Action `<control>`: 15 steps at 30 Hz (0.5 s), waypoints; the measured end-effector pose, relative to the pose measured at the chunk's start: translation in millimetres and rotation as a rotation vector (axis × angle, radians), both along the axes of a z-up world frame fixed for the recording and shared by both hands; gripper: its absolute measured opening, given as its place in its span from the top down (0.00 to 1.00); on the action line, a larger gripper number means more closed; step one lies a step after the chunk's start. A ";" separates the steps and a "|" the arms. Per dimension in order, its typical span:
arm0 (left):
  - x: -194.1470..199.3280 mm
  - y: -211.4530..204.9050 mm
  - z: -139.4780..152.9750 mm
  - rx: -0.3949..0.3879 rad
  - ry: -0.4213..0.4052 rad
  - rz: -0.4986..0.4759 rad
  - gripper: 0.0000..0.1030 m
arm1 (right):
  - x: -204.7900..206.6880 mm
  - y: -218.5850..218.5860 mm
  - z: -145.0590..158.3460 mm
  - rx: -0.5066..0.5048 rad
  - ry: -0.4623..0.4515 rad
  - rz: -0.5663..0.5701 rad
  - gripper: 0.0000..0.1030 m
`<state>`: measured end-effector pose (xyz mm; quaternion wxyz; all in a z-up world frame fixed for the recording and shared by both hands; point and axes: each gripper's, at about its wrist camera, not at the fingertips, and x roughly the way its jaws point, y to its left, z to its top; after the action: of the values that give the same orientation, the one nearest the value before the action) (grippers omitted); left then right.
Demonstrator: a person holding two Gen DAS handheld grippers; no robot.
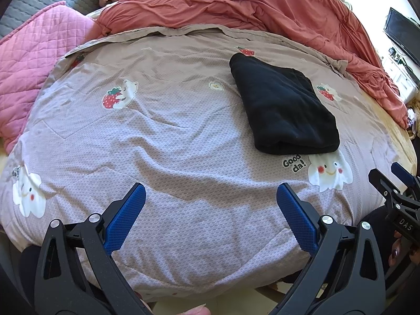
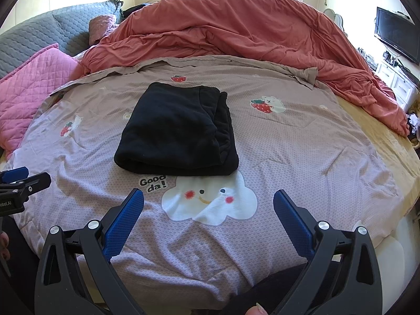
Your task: Fold small clothes
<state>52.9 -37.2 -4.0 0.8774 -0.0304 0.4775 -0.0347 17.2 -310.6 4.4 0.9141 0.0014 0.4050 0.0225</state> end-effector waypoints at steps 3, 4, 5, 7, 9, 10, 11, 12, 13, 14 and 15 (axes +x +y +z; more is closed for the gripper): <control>0.1 0.1 0.3 0.003 -0.002 0.001 0.09 | -0.1 -1.2 -0.1 -0.001 0.000 0.001 0.04; 0.0 0.3 0.7 0.003 -0.002 0.001 0.09 | -0.4 -2.6 -0.3 -0.002 -0.001 0.000 0.04; 0.0 0.5 0.7 0.002 -0.001 0.001 0.09 | 0.0 -1.3 -0.1 -0.001 -0.001 0.001 0.04; 0.0 0.4 0.4 0.004 0.000 -0.002 0.09 | -0.3 -4.6 -0.3 -0.002 -0.002 0.001 0.04; 0.3 1.0 1.4 0.006 -0.001 0.002 0.09 | 0.0 -3.8 -0.3 -0.002 0.000 0.002 0.04; 0.2 1.2 1.8 0.008 -0.001 0.003 0.09 | 0.1 -2.3 0.0 -0.002 0.000 0.002 0.04; 0.3 1.4 2.3 0.009 -0.001 0.004 0.09 | -0.1 -2.3 0.1 -0.003 0.000 0.002 0.04; 0.5 1.7 2.7 0.008 -0.001 0.005 0.09 | -0.1 -1.9 0.1 -0.003 -0.001 0.001 0.04; 0.3 1.4 2.3 0.006 -0.001 0.004 0.09 | -0.4 -3.7 0.0 -0.003 -0.001 0.001 0.04; 0.4 1.5 2.2 0.005 -0.001 0.002 0.09 | 0.0 -1.7 0.2 -0.002 -0.001 0.001 0.04; 0.6 2.0 2.5 0.004 0.000 0.004 0.09 | -0.1 -2.7 0.1 -0.002 -0.001 0.000 0.04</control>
<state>53.4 -35.2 -1.5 0.8776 -0.0294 0.4774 -0.0319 17.0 -313.3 4.4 0.9142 0.0003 0.4046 0.0223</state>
